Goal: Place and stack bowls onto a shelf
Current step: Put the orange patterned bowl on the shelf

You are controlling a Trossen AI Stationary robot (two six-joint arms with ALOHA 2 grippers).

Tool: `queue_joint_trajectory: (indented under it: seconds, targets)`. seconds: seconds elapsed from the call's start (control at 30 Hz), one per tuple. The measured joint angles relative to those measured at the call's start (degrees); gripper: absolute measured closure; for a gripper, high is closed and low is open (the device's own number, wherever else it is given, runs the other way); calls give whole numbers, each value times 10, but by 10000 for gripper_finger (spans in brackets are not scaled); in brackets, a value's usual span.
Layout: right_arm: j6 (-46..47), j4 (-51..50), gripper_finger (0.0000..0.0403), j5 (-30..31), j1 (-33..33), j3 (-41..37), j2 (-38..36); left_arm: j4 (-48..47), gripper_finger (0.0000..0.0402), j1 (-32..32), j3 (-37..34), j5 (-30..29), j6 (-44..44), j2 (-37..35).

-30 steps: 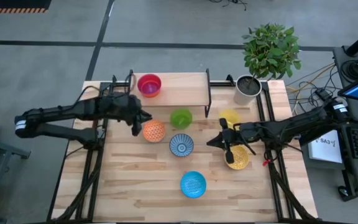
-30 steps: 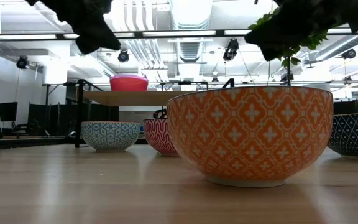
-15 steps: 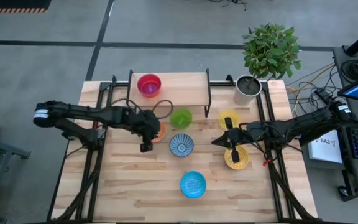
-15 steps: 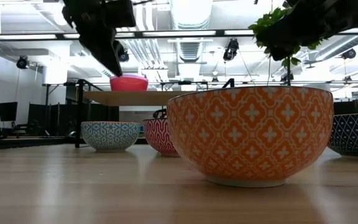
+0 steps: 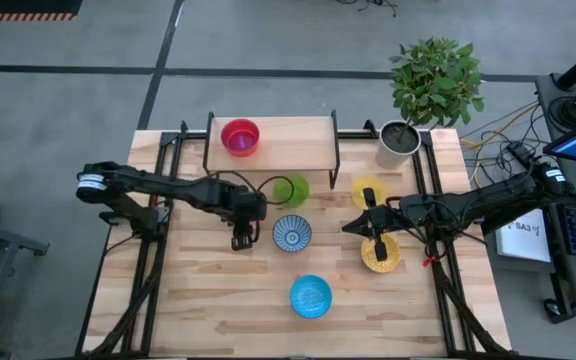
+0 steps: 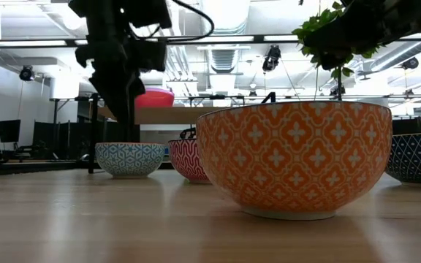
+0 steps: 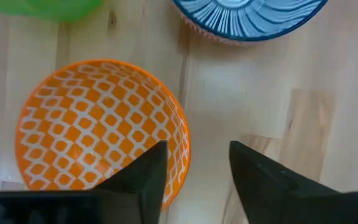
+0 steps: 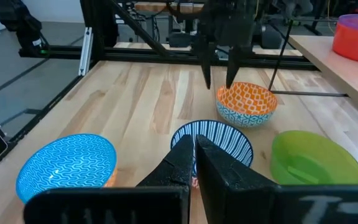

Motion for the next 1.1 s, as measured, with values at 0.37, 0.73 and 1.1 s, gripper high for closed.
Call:
queue_joint_trajectory:
  seconds: [0.37, 0.73, 1.1]
  targets:
    - [-2, -1, 394, 2, 0, 0, 0, 7, 221, 0, 0, 0, 4, 72]
    - [-3, -4, 394, 2, 0, 0, 0, 14, 288, -2, 0, -1, 7, 101]
    - [-4, -4, 394, 2, 0, 0, 0, 14, 390, -8, 0, -2, 9, 96]
